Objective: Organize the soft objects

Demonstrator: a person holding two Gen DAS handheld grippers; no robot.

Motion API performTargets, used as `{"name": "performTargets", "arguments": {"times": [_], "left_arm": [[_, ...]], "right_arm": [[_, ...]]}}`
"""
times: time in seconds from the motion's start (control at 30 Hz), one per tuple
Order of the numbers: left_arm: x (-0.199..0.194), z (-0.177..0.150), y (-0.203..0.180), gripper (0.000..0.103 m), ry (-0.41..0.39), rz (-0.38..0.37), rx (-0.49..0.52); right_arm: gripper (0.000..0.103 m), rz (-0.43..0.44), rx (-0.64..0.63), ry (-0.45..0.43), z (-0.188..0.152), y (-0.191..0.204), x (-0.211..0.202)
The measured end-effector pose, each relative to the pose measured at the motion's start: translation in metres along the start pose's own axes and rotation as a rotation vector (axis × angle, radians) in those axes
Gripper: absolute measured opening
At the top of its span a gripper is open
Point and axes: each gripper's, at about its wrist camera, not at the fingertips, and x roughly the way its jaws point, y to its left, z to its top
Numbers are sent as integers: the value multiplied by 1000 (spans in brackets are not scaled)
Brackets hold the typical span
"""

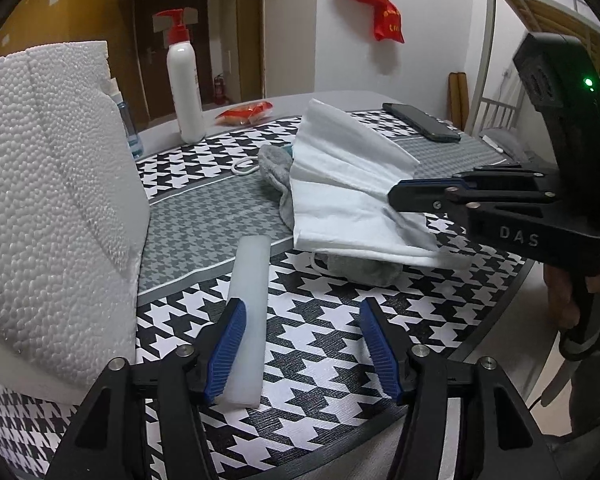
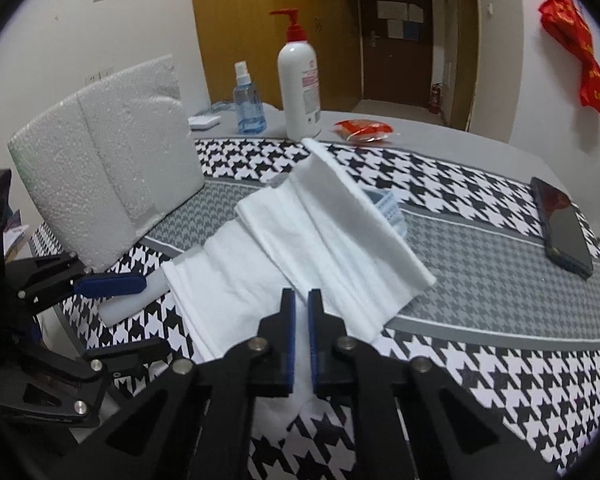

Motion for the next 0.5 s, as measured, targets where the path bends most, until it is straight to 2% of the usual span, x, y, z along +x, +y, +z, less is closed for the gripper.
{"name": "performTargets", "arguments": {"times": [0.2,0.3,0.37,0.43,0.5], "left_arm": [[-4,-1,-3,64,-11,-9,11],[-5,-1,-2,64,-15,-15,6],[-5,-2,-2,64,-13,-15,3],[-6,-2,-1,64,-13,-15,1],[-7,-3,1,64,-16,-16,-4]], "right_arm": [[6,-38,26,-25,-3,-8,-20],[7,-24,11,-25,-1,-7,-24],[16,-50,-49,-17,2,1,-22],[54,-56,-83,-10,4,7,-18],[63,-40,-91,-19,4,11,-17]]}}
